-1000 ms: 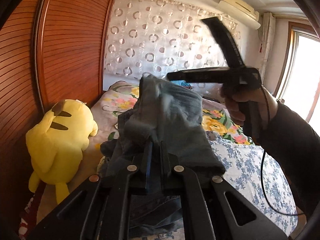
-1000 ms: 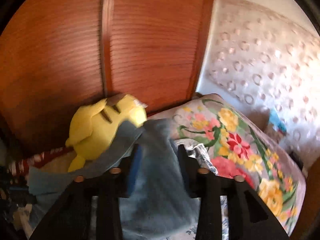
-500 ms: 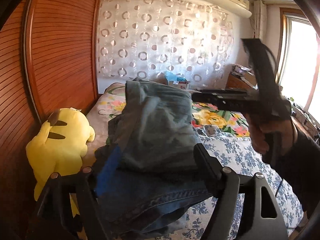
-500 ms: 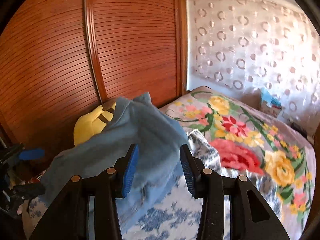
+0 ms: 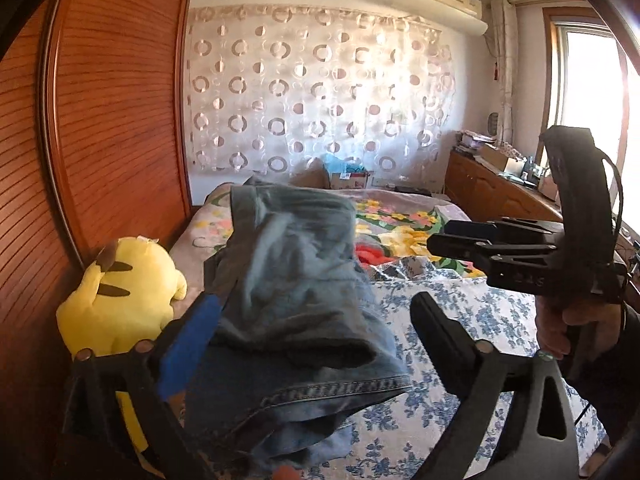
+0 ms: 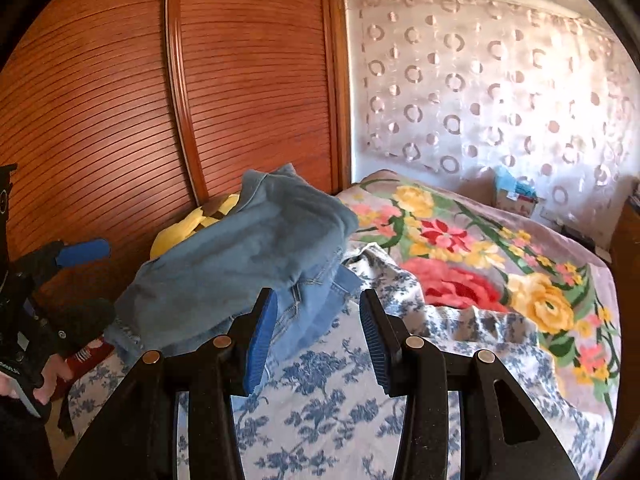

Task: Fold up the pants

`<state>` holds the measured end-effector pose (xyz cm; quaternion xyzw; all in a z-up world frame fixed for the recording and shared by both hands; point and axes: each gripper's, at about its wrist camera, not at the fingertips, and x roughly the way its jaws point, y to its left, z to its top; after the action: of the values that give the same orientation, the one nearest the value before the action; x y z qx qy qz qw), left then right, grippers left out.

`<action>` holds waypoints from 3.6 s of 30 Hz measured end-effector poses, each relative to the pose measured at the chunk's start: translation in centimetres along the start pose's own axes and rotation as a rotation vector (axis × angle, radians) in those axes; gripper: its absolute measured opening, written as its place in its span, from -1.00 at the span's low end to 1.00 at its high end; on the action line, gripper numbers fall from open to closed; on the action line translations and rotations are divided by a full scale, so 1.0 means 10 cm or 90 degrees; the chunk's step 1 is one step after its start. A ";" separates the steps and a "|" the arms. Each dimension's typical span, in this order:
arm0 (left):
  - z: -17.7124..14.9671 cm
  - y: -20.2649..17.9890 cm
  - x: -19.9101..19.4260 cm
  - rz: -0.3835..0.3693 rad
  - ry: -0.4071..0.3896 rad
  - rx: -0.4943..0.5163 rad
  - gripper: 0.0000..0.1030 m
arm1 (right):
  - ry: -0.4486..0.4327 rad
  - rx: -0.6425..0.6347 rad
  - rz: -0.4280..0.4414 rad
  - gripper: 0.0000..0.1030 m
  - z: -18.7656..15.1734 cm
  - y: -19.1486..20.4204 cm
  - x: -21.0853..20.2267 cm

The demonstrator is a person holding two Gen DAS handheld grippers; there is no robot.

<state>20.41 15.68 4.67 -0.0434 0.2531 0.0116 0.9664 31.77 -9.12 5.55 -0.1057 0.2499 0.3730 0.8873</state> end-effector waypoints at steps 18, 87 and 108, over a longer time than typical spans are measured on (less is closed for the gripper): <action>-0.15 -0.61 -0.35 -0.045 -0.001 0.043 0.90 | -0.074 0.061 -0.124 0.62 -0.65 0.52 -1.14; -0.79 -1.36 -1.36 -0.059 -0.029 0.072 0.90 | -0.132 0.158 -0.283 0.62 -1.53 1.49 -2.57; -0.80 -1.35 -1.36 -0.059 -0.029 0.071 0.90 | -0.137 0.154 -0.280 0.63 -1.55 1.48 -2.58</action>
<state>5.25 1.52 5.44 -0.0007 0.2293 -0.0468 0.9722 0.17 -20.24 5.77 -0.0105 0.1679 0.1483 0.9745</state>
